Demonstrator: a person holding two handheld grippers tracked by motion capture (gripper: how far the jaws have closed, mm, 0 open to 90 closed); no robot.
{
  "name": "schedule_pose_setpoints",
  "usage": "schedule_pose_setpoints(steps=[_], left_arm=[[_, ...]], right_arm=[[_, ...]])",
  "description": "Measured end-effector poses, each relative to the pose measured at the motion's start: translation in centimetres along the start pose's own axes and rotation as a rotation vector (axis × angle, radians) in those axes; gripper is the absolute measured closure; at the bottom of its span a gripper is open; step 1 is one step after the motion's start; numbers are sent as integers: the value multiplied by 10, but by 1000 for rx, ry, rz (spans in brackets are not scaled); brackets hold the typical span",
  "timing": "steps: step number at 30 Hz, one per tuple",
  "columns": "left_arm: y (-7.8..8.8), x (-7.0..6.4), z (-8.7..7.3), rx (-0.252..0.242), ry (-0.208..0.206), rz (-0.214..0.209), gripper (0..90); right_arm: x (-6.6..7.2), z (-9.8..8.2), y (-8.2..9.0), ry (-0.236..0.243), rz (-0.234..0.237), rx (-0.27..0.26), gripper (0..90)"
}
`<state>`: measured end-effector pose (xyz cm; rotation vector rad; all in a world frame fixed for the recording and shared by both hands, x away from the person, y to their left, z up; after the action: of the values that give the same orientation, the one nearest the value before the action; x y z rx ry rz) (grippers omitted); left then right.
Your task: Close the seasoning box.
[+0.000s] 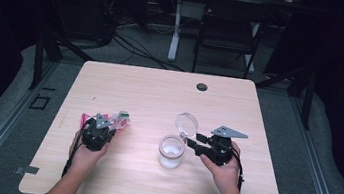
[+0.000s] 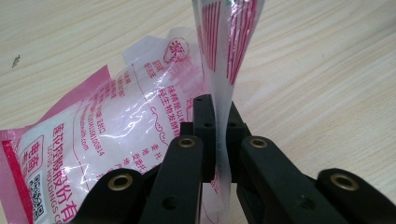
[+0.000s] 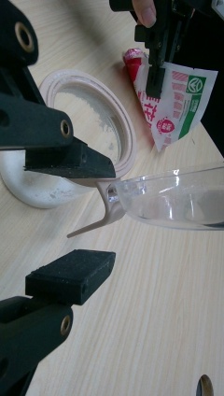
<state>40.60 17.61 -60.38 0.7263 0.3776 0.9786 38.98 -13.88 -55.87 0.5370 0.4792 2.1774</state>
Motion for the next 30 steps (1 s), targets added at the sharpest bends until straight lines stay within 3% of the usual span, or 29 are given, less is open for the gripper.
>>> schedule_pose_setpoints(steps=[15, 30], left_arm=[[25, 15, 8, -41, 41, -17, 900], [49, 30, 14, -65, 25, 23, 900]], right_arm=[[1, 1, 0, -4, 2, -11, 525], [2, 0, 0, 5, 2, -8, 525]])
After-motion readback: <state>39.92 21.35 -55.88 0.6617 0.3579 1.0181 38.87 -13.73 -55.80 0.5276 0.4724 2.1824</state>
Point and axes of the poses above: each handheld gripper's, and its own axes: y roughly backward along the jaws, z roughly out of its top, x roughly to its left, the point moved 8 cm from there along -y, roughly forward along the jaws, and after that the axes turned 4 degrees about -z, right-handed, at the moved point
